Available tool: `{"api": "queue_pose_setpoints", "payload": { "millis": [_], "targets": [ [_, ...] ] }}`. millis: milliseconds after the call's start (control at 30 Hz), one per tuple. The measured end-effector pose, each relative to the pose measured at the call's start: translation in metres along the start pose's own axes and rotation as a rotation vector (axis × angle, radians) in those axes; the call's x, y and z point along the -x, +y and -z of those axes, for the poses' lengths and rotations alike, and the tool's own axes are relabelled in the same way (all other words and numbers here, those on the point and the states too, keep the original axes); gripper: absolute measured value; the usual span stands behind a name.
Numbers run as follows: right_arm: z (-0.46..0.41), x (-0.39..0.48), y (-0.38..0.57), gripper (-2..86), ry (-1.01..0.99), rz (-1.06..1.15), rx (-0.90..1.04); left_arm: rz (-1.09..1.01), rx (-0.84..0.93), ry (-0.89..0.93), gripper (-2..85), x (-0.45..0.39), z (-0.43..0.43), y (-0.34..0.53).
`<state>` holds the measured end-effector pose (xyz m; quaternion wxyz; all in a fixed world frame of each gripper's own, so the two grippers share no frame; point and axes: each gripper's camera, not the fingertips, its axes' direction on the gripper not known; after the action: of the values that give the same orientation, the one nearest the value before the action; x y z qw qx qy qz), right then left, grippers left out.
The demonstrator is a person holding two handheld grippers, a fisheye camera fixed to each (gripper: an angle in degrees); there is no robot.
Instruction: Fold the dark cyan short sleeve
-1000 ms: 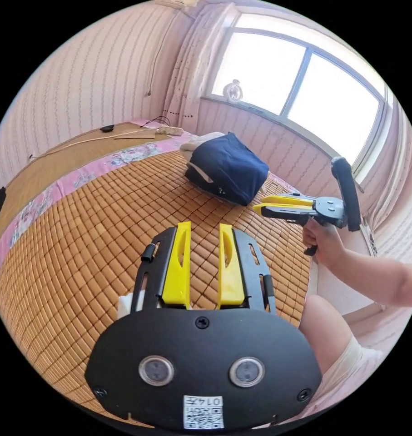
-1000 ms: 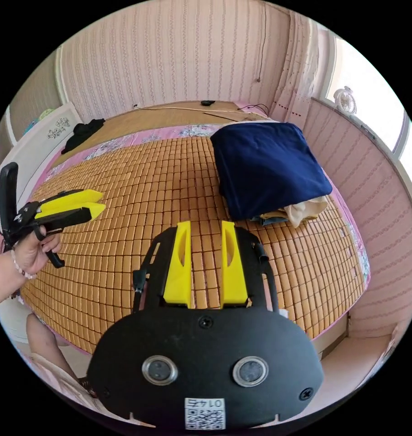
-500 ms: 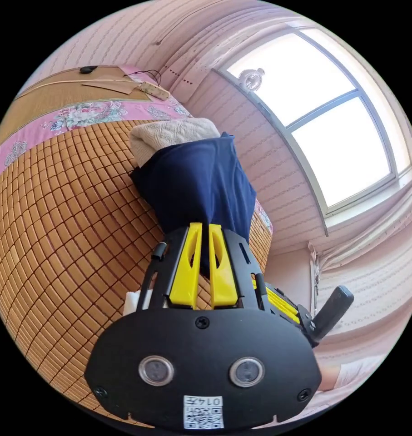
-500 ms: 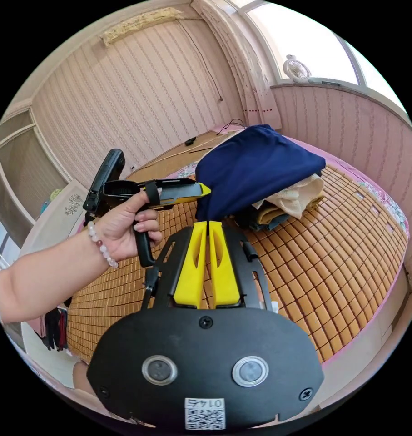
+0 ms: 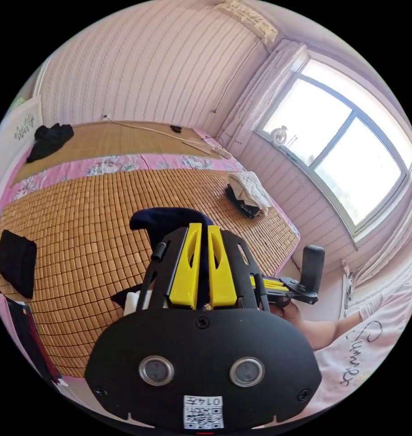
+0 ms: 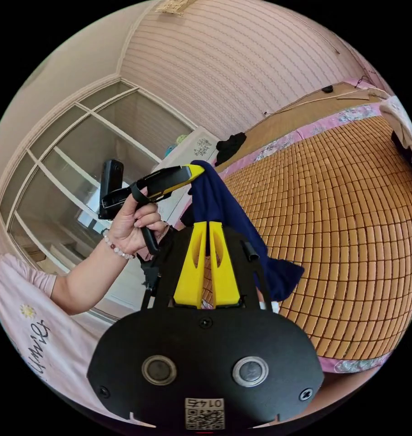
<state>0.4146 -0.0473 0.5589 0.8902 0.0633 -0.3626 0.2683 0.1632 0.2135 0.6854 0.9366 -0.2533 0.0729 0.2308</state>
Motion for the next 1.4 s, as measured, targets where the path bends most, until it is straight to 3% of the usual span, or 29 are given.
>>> {"api": "queue_pose_setpoints", "payload": {
  "millis": [167, 367, 433, 600, 900, 1033, 1167, 1400],
  "targets": [
    [0.01, 0.033, -0.008, 0.5, 0.055, 0.127, -0.015, -0.237, 0.022, -0.051, 1.7, -0.064, 0.006, 0.003],
    [0.015, -0.018, 0.043, 0.2, 0.266, 0.027, 0.276, -0.267, 0.319, 0.018, 5.7, -0.075, -0.073, 0.098],
    [0.022, -0.056, 0.069, 0.1, 0.416, -0.126, 0.385, -0.186, 0.441, 0.075, 6.6, -0.064, -0.085, 0.142],
    [0.045, -0.101, 0.075, 1.2, 0.48, -0.298, 0.385, 0.019, 0.494, 0.124, 7.1, -0.031, -0.057, 0.193],
    [0.012, -0.141, 0.023, 10.2, 0.739, -0.275, 0.479, 0.279, 0.386, -0.239, 8.2, 0.067, 0.044, 0.224],
    [-0.003, -0.145, 0.02, 8.5, 0.793, -0.211, 0.609, 0.371, 0.382, -0.374, 9.5, 0.098, 0.074, 0.241],
    [0.009, -0.145, 0.016, 2.7, 0.84, -0.2, 0.622, 0.421, 0.421, -0.281, 10.3, 0.109, 0.082, 0.252],
    [0.064, -0.157, 0.021, 0.2, 0.605, -0.319, 0.494, 0.317, 0.509, -0.355, 0.2, 0.103, 0.117, 0.259]
  ]
}}
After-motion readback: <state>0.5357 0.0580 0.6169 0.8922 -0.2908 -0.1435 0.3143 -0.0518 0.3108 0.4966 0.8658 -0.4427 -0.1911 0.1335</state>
